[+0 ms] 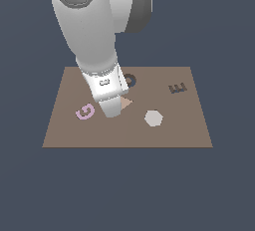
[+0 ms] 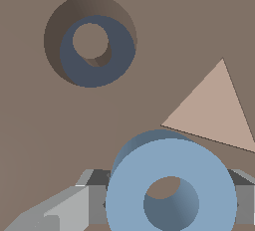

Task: Insert a designated object into the corresponding slot on a board.

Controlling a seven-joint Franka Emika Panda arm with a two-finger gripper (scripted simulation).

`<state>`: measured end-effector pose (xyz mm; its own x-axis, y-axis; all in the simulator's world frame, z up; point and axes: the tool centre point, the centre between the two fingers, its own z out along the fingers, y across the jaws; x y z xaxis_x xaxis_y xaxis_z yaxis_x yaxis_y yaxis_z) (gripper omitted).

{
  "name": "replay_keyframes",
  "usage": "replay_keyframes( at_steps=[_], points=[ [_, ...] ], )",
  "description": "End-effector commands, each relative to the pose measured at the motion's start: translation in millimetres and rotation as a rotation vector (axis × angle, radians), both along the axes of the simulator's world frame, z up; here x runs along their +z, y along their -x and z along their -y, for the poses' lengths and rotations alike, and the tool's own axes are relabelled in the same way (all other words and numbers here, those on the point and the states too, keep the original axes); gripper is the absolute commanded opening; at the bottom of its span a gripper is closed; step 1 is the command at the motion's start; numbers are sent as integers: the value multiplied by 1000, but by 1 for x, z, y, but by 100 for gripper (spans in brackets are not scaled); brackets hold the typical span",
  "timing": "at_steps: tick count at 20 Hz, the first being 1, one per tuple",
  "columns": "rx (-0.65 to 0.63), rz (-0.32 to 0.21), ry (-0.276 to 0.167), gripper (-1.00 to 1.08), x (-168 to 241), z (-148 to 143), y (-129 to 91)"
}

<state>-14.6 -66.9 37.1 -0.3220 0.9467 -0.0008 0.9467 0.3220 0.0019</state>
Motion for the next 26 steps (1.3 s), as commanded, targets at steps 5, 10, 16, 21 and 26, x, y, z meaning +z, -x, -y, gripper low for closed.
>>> replay_keyframes(
  at_steps=[5,10,16,21,26],
  points=[
    [321,1,1,-100,1,-23,4],
    [565,1,1,-100,2,-39,12],
    [853,1,1,-100,3,-55,27],
    [1064,1,1,-100,3,-63,40],
    [1228,0,1,-100,3,-68,52]
  ],
)
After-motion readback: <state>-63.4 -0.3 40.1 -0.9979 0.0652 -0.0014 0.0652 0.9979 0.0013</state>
